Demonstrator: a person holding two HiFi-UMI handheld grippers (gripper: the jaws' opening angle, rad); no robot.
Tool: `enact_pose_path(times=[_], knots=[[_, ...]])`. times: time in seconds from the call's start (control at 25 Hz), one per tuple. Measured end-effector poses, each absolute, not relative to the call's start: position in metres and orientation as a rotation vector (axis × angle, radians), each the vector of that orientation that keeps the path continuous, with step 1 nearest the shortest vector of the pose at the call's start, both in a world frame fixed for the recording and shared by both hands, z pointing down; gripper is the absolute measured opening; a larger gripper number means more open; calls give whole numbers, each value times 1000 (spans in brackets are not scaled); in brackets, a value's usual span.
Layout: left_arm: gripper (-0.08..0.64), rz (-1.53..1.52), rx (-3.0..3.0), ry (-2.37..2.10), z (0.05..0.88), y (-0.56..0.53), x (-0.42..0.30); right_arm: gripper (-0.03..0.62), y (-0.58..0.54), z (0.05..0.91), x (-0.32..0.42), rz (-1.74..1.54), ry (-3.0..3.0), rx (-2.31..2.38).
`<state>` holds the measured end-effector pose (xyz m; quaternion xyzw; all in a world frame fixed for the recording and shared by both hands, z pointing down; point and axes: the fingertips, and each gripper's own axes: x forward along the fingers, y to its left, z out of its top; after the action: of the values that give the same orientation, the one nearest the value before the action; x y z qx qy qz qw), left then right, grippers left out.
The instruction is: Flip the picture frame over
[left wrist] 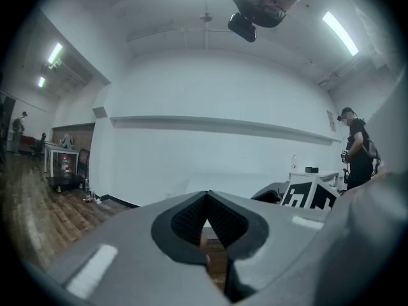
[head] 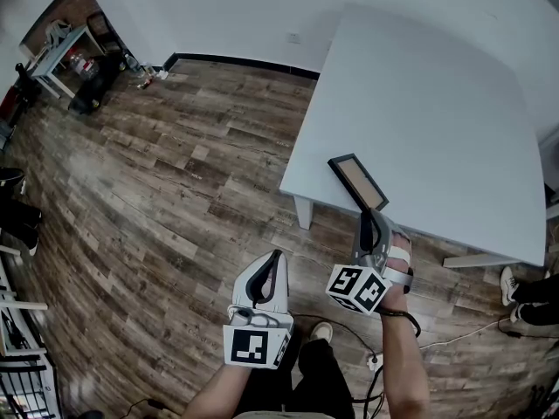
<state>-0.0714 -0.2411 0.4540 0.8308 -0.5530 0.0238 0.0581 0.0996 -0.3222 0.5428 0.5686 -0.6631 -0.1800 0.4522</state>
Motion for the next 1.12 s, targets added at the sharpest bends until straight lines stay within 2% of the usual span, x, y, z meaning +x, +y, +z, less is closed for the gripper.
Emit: enact_pose_path(times=[0.56, 1.12], knots=[[0, 142, 2503, -1669, 466, -241, -79, 107, -316, 594, 83, -661, -1483, 1111], [0, 98, 2497, -1689, 461, -243, -77, 110, -316, 613, 81, -662, -1481, 1081]])
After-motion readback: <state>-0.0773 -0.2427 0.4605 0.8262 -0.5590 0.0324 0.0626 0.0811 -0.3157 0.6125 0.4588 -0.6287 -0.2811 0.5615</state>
